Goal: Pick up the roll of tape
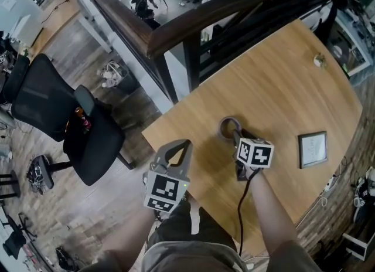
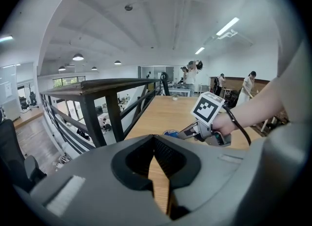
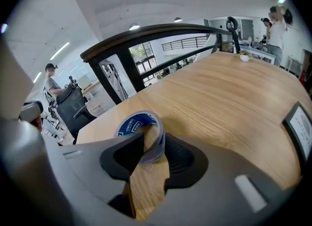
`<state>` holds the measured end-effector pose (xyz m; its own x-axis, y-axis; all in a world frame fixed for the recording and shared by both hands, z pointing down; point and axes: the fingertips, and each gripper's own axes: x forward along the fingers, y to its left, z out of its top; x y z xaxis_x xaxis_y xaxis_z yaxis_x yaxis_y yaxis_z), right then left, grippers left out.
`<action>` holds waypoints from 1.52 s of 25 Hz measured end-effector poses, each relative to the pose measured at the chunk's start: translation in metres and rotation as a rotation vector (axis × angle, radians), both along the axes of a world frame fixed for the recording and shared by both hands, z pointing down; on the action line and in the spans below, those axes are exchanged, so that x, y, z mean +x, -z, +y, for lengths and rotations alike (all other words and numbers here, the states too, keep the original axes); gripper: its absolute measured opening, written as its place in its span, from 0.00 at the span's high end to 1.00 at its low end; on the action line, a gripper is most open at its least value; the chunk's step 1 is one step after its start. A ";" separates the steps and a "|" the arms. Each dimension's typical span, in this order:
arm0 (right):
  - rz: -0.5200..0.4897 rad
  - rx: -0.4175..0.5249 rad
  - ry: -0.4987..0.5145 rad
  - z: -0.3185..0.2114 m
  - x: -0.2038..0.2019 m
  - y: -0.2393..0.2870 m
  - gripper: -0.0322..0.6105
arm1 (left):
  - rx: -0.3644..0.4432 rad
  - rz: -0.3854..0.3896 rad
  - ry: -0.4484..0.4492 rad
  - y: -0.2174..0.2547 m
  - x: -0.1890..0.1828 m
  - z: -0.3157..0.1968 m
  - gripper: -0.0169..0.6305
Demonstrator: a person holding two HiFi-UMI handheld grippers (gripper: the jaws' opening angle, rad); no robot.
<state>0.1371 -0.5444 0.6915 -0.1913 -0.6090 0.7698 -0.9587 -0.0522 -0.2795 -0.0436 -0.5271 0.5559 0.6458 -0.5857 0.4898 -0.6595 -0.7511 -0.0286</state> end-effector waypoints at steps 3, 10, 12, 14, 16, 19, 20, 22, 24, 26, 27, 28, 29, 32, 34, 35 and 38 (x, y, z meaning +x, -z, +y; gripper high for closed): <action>-0.001 -0.019 0.024 -0.001 -0.002 0.000 0.74 | -0.002 0.000 0.004 0.000 -0.001 0.002 0.97; 0.078 -0.030 0.051 0.004 0.005 -0.002 0.85 | 0.011 0.000 0.005 0.004 0.002 0.011 0.97; 0.086 -0.029 0.048 0.010 0.006 -0.001 0.86 | 0.015 0.003 0.007 0.008 0.002 0.014 0.97; 0.075 -0.025 0.039 0.015 0.008 0.003 0.86 | 0.021 0.006 0.008 0.013 0.002 0.016 0.97; 0.073 -0.003 0.039 0.017 0.009 0.013 0.87 | 0.032 0.009 0.008 0.019 0.003 0.016 0.97; 0.073 0.071 0.057 0.016 0.006 0.045 0.87 | 0.057 0.015 0.010 0.031 0.004 0.017 0.97; 0.071 0.103 0.063 0.016 0.004 0.059 0.87 | 0.067 0.020 0.012 0.037 0.004 0.017 0.97; 0.069 0.171 0.075 0.017 0.001 0.092 0.87 | 0.090 0.031 0.013 0.051 0.005 0.017 0.97; 0.075 0.240 0.089 0.020 -0.002 0.128 0.87 | 0.118 0.044 0.011 0.069 0.006 0.018 0.97; 0.087 0.311 0.106 0.024 -0.005 0.164 0.87 | 0.160 0.046 0.010 0.089 0.005 0.017 0.97; 0.096 0.347 0.113 0.025 -0.006 0.181 0.87 | 0.189 0.043 0.016 0.100 0.003 0.016 0.97; 0.108 0.382 0.120 0.027 -0.007 0.198 0.87 | 0.219 0.041 0.027 0.112 -0.001 0.015 0.97; 0.123 0.418 0.125 0.030 -0.008 0.215 0.87 | 0.246 0.045 0.040 0.125 -0.004 0.013 0.97; 0.172 0.523 0.135 0.042 -0.010 0.265 0.87 | 0.308 0.070 0.057 0.160 -0.011 0.015 0.97; 0.187 0.592 0.133 0.052 -0.012 0.297 0.87 | 0.359 0.070 0.050 0.182 -0.011 0.020 0.97; 0.192 0.625 0.132 0.058 -0.014 0.313 0.87 | 0.385 0.068 0.048 0.193 -0.012 0.023 0.97; 0.221 0.724 0.136 0.078 -0.022 0.356 0.87 | 0.428 0.095 0.074 0.221 -0.017 0.033 0.97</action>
